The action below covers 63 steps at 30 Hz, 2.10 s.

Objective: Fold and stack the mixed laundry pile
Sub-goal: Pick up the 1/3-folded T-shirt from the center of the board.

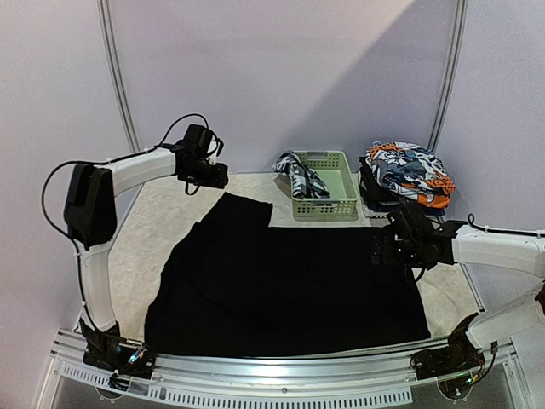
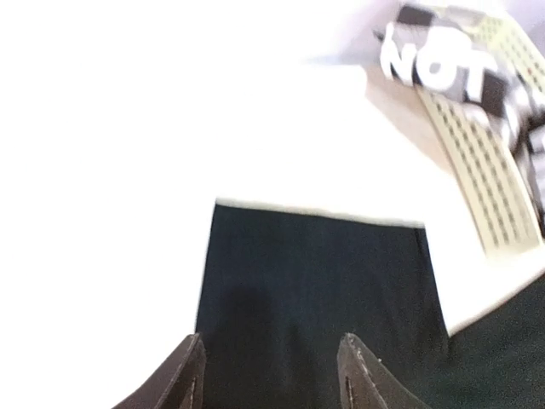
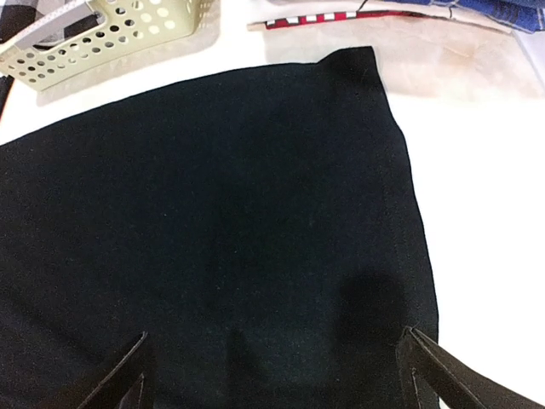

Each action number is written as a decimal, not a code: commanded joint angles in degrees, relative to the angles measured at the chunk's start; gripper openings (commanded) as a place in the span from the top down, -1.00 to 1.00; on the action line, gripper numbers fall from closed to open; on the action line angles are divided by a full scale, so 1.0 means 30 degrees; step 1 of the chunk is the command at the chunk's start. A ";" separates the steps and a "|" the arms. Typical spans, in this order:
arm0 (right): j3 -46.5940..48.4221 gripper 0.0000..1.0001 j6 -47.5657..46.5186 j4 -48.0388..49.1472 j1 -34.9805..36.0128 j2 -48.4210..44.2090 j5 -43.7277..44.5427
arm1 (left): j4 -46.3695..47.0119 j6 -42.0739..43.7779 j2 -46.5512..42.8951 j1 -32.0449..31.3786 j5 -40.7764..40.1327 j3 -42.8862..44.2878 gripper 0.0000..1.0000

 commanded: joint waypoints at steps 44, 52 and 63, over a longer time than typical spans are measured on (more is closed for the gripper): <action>-0.0759 -0.98 0.0427 0.0663 -0.0126 -0.0760 -0.2122 | -0.3860 -0.2350 1.3597 0.2116 0.8860 1.3933 0.23; -0.0820 -0.98 0.0398 0.0635 -0.0140 -0.0987 -0.2158 | -0.4443 -0.1946 1.3582 0.1529 0.7753 1.4144 0.60; 0.0342 -0.98 0.0802 0.0281 -0.0723 -0.0700 -0.0275 | -0.3390 -0.1521 1.0636 0.1110 0.7463 1.2077 1.00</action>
